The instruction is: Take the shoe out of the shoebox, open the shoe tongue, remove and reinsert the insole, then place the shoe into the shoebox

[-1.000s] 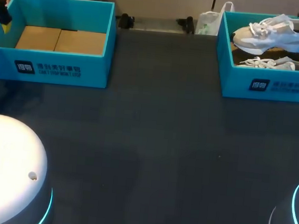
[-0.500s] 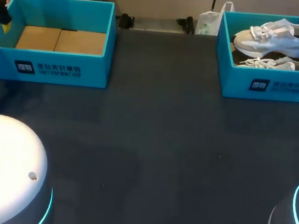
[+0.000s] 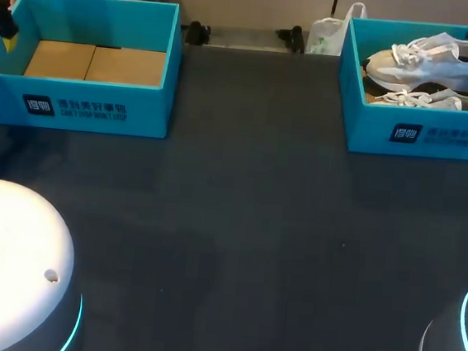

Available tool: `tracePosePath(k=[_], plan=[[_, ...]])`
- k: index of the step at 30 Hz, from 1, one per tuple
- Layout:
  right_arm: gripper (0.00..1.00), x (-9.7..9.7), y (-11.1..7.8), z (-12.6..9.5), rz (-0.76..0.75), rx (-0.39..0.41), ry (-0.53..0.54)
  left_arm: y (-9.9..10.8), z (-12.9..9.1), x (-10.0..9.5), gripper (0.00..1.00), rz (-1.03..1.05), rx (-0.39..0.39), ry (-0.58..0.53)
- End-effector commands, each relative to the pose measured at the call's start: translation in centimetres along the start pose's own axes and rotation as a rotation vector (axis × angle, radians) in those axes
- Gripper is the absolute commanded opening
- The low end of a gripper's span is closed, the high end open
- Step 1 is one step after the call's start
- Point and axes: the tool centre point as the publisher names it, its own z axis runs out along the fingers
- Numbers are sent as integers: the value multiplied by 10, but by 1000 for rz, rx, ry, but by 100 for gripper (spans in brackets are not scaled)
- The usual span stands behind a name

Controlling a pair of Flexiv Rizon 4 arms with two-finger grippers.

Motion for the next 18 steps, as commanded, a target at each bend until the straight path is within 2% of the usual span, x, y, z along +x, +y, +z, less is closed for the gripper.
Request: tracePosePath(k=[1,18], plan=[[0,5,15,10,0,24,-3,1,0,0,100,0,0,-1],[0,13,17,28,-14,63,4,1,0,0,100,0,0,-1]])
